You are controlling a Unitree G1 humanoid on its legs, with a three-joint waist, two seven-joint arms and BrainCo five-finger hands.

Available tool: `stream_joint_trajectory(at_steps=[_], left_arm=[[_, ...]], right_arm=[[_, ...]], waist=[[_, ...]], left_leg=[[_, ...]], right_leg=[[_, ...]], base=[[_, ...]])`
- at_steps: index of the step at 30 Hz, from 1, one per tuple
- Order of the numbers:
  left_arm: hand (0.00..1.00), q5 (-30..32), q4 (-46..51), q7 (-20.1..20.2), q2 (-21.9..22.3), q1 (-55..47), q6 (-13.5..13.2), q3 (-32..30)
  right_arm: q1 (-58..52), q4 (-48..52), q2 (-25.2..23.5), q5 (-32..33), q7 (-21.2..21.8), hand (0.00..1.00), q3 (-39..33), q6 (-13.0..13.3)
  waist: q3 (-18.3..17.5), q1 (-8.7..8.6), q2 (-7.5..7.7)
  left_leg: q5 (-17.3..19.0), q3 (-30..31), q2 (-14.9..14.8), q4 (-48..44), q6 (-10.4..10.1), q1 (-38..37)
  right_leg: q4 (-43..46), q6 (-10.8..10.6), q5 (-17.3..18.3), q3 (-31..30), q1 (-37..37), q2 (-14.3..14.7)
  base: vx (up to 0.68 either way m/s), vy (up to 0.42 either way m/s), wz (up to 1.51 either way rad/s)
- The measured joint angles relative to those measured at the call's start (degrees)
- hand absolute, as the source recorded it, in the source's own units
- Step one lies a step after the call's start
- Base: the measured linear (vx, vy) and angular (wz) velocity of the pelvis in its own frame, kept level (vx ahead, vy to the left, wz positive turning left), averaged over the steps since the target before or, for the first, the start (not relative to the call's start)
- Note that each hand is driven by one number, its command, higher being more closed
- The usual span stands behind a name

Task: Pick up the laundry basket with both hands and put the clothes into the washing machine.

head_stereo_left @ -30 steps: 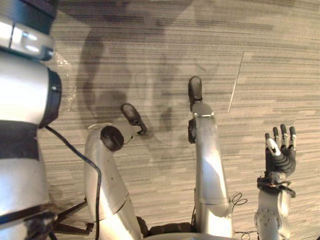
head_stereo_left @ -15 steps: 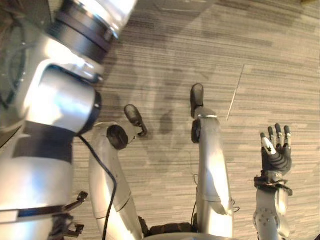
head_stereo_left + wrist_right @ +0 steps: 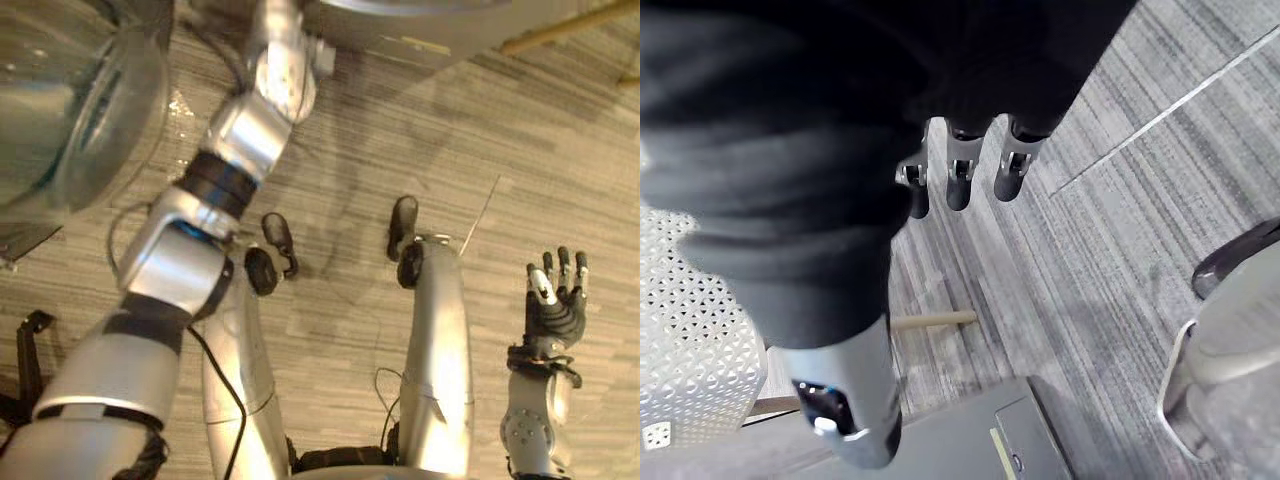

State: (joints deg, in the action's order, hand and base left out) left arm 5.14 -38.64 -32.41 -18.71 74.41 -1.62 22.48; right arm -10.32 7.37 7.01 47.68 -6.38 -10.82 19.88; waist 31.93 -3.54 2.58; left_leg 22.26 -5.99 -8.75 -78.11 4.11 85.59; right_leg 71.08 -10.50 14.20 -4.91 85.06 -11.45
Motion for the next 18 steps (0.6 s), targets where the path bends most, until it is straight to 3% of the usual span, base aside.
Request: stream_joint_trajectory(at_steps=[5,9,14,18], left_arm=[[0.00,-0.11,-0.33,1.21,5.71,-16.14,0.00,-12.35],[0.00,-1.12,-2.13,2.18,9.28,-29.37,0.17,-21.51],[0.00,-1.16,-2.12,3.58,13.17,-42.47,0.17,-25.41],[0.00,-2.42,-1.08,4.16,15.79,-50.97,-0.40,-25.35]], right_arm=[[-0.01,-2.09,-0.87,-0.14,-1.44,0.00,0.01,0.01],[-0.02,-3.21,-2.79,-0.57,-2.45,0.00,0.09,-0.03],[-0.19,-3.74,-4.72,-0.57,-2.72,0.00,0.00,-0.05],[-2.19,-3.84,-6.24,-0.62,-2.87,0.00,0.06,-0.21]], waist=[[-0.13,0.48,0.22],[-0.41,1.41,0.67],[-1.45,1.79,1.44],[-5.75,2.25,1.89]], left_leg=[[-1.29,2.88,2.76,1.94,-3.20,-4.30],[-2.55,5.07,3.08,4.23,-5.32,-8.79],[-3.62,7.31,3.97,7.79,-7.21,-16.44],[-5.50,8.68,5.28,14.00,-9.26,-23.90]], right_leg=[[3.05,2.38,3.34,2.00,-4.35,-2.67],[3.71,4.27,5.57,4.34,-8.81,-3.26],[3.80,6.33,8.29,7.36,-16.65,-4.65],[1.73,7.49,10.31,10.52,-24.27,-6.67]], base=[[-0.07,-0.122,0.50],[-0.08,-0.128,0.24],[-0.05,-0.122,0.31],[-0.02,-0.119,0.41]])
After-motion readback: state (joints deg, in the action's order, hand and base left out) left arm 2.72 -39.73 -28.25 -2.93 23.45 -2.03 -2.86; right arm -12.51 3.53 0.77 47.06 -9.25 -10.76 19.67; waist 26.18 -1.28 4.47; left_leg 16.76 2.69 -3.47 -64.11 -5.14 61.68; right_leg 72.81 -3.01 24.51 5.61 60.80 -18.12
